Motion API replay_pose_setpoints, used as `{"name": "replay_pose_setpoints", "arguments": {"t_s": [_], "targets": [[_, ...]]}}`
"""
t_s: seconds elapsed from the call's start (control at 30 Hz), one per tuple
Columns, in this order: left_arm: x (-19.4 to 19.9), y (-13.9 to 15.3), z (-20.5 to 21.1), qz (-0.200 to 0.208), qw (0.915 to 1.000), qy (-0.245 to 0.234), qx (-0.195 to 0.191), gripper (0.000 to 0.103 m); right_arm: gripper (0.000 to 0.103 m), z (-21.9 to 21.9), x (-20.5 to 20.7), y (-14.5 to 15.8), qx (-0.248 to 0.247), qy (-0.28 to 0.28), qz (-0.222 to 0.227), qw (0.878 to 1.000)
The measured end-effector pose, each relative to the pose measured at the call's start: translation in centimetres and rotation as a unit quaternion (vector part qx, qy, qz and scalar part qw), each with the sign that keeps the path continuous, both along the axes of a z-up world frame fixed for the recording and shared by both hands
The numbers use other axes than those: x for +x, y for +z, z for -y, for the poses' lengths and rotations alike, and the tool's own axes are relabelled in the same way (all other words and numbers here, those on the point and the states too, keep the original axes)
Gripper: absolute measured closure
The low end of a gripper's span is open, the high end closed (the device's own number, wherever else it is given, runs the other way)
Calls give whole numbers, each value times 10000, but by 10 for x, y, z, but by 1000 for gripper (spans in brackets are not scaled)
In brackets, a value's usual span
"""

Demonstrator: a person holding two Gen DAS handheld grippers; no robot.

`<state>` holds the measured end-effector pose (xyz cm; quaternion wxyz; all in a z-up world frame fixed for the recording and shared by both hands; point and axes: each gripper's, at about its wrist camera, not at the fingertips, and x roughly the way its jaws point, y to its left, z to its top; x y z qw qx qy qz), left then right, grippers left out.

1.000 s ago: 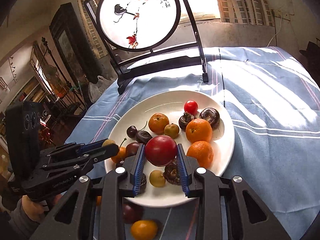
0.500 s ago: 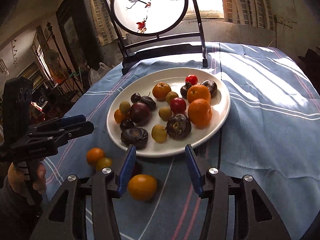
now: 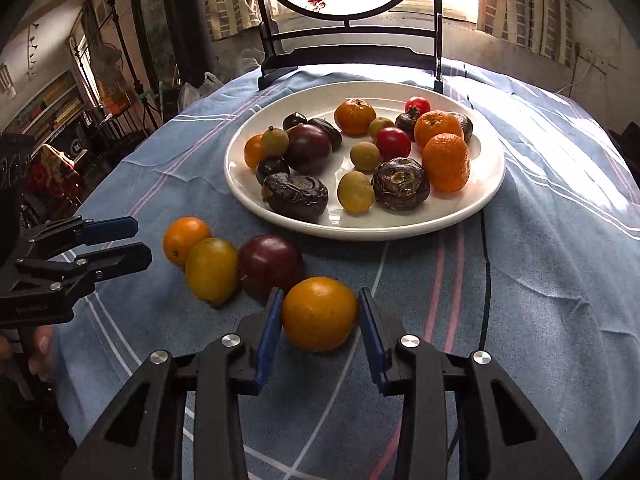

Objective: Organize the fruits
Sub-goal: 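Grasp an orange with the left tool while the right tool grasps another orange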

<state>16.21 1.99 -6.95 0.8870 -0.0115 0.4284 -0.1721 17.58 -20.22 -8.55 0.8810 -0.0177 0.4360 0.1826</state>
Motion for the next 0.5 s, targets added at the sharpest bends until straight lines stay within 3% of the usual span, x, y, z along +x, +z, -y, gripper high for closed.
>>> {"name": "replay_pose_setpoints", "arguments": {"t_s": [0.13,0.33,0.37,0.4,0.5], "targets": [[5,-1,7,23,9999,-5,153,42,65,11,-11,5,401,104,142,9990],[20,-9,25,8,9995,-99,291,44,65,44,-14,7,983,-180,140,9949],[20,-10,26,61,9994,-121,330,48,65,46,-15,8,1021,-185,143,9945],[22,-12,29,11,9992,-196,359,62,65,46,-15,8,1042,-171,155,9943],[19,-16,34,-67,9982,-417,436,65,65,46,-16,9,1070,-126,174,9940]]}}
